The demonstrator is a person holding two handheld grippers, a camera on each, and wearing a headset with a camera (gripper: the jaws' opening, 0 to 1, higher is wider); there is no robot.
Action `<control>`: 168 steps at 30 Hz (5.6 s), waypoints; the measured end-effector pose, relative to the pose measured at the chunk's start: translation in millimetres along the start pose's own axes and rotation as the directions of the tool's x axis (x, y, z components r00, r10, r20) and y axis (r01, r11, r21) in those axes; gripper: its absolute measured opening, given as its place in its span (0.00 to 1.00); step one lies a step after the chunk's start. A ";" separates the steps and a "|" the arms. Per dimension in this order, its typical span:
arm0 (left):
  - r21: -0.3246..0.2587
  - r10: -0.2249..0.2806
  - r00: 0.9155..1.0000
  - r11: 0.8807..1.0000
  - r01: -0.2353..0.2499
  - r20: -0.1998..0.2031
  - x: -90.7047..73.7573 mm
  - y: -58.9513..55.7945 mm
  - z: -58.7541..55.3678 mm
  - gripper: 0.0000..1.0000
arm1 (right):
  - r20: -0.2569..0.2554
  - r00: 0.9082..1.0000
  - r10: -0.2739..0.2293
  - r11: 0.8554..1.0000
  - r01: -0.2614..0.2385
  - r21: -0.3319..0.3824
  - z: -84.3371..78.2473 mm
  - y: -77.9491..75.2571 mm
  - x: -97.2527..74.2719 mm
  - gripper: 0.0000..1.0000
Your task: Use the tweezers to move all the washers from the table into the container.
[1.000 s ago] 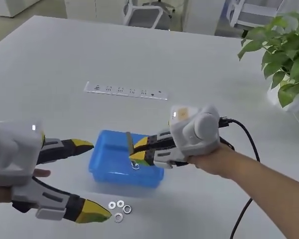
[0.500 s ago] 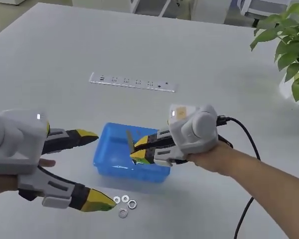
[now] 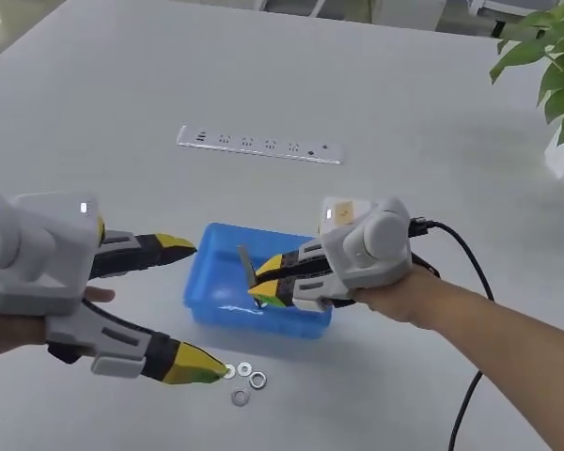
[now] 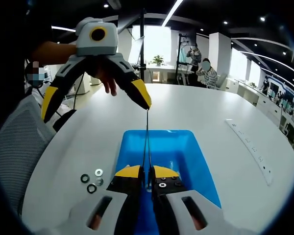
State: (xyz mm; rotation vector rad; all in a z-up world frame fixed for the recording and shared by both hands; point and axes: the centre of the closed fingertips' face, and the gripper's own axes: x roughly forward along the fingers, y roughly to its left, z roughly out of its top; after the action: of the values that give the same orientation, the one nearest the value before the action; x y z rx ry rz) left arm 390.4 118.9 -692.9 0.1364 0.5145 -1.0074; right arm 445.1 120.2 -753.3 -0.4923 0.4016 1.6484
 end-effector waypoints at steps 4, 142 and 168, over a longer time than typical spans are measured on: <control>0.008 -0.004 1.000 1.000 0.004 0.001 1.4 0.0 1.9 0.89 | -0.003 1.000 0.000 1.000 0.000 -0.005 -0.5 -0.1 -0.6 0.08; 0.296 -0.092 0.993 0.949 0.110 -0.074 -1.3 -56.2 40.9 0.05 | -0.099 0.957 -0.273 0.953 0.283 0.110 -8.9 57.5 -97.8 0.75; 0.275 -0.114 0.989 0.952 0.135 -0.090 8.2 -71.9 7.5 0.05 | -0.123 0.954 -0.273 0.946 0.289 0.143 -23.8 79.2 -91.3 0.90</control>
State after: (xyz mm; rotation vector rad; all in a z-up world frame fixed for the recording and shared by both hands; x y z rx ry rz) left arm 336.4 71.4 -681.3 0.3997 0.4484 -1.2001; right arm 378.0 20.5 -726.3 -0.4904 0.5106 1.3067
